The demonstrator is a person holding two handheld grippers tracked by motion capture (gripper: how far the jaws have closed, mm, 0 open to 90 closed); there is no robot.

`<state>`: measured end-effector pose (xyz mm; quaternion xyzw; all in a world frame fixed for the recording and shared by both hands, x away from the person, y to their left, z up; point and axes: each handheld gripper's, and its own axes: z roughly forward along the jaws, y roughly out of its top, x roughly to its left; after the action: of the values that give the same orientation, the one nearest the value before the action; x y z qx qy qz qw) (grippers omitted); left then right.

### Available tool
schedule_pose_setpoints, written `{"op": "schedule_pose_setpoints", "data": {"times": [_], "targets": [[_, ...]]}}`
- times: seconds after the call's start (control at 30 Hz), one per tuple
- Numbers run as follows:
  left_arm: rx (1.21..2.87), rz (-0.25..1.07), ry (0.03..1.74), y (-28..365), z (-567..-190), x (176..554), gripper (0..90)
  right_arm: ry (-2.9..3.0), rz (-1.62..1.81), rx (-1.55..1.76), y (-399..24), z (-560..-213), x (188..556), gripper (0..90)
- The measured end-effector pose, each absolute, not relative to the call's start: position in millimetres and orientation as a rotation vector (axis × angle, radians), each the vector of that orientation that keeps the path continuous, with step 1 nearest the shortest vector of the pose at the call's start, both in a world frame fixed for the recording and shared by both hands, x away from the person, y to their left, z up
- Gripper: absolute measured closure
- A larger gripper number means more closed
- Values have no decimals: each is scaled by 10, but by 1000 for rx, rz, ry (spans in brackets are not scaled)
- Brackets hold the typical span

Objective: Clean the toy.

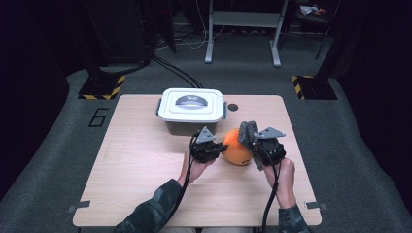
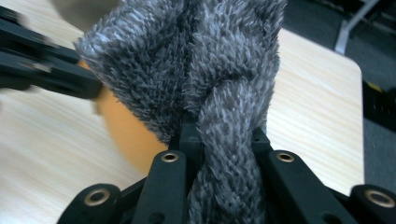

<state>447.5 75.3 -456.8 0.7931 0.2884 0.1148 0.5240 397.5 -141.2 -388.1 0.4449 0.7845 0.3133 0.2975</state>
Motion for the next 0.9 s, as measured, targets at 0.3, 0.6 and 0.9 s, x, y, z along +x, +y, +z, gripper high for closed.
{"op": "schedule_pose_setpoints", "data": {"times": [0.3,0.6,0.9], "targets": [[1952,288,622,626,-4571,4435,834,2153,752,1209,-1233,-4091,4129,759],[1944,287,612,616,-4573,4439,834,2106,705,1317,-1492,-4145,4196,759],[1939,292,610,620,-4571,4439,831,2048,655,1380,-1650,-4152,4204,757]]}}
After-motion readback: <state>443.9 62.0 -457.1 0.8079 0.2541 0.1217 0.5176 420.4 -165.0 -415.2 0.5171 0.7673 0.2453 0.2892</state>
